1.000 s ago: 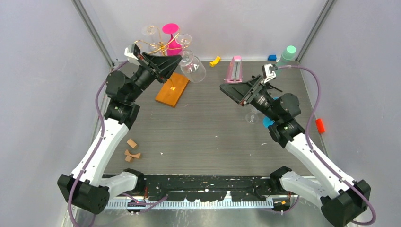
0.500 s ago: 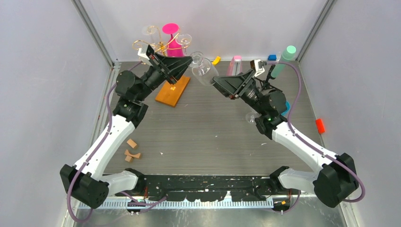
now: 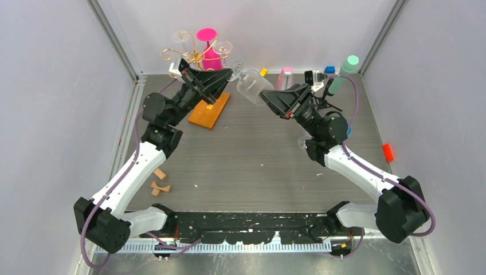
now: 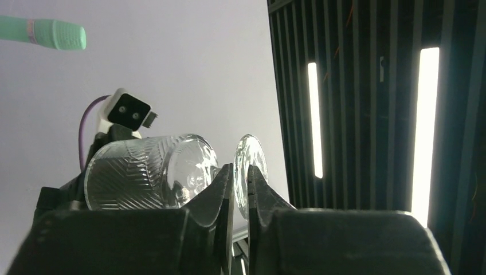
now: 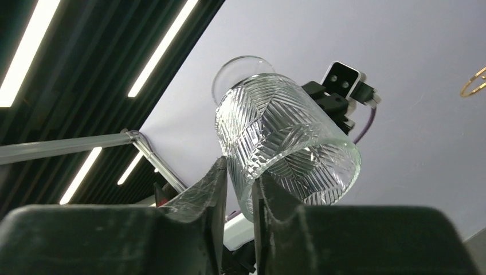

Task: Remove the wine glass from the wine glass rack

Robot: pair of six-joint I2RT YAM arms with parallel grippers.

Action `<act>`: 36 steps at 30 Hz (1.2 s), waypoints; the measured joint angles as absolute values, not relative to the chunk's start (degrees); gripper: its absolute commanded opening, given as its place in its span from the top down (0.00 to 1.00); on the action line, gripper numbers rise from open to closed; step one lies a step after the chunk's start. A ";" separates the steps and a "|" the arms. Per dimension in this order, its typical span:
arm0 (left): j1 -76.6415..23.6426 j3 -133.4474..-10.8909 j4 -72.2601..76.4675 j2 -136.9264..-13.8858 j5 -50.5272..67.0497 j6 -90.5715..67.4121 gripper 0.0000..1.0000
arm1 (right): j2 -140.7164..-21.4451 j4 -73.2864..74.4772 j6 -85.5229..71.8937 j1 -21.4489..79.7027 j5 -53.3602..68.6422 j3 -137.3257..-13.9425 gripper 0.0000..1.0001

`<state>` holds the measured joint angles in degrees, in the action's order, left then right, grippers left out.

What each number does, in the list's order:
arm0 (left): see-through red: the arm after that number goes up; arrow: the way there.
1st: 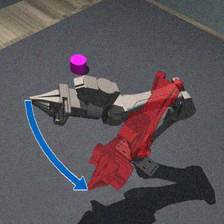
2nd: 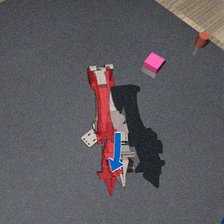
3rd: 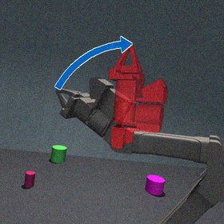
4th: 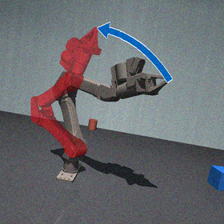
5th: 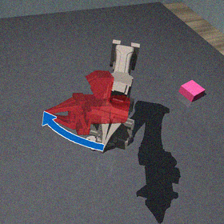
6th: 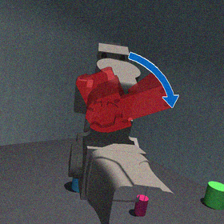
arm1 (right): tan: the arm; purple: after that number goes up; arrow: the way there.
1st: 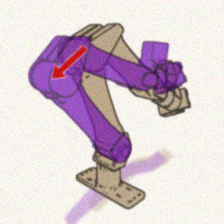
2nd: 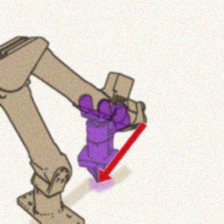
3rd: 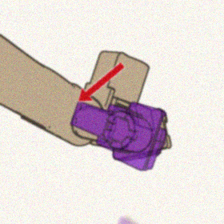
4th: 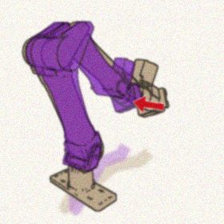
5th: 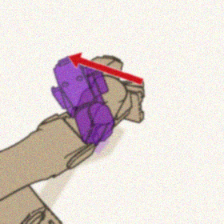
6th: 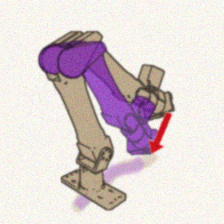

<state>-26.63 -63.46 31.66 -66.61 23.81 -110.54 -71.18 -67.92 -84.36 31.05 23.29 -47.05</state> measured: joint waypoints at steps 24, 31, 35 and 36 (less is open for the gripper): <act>-26.89 -51.00 19.25 -51.53 22.13 -73.60 0.02 | -60.16 -46.85 -70.63 31.66 22.24 -46.33 1.00; -26.96 -52.71 -6.52 -46.39 15.55 -50.72 0.03 | -56.58 -15.22 -55.51 32.14 18.20 -50.48 1.00; -26.94 -51.64 -12.56 -41.41 8.08 -44.80 0.04 | -56.55 2.50 -47.35 33.41 13.47 -52.36 1.00; -26.94 -51.24 -13.19 -40.62 6.70 -43.75 0.04 | -56.64 5.91 -45.93 33.80 12.36 -52.73 1.00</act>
<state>-26.94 -51.24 -13.19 -40.62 6.70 -43.75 -56.64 5.91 -45.93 33.80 12.36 -52.73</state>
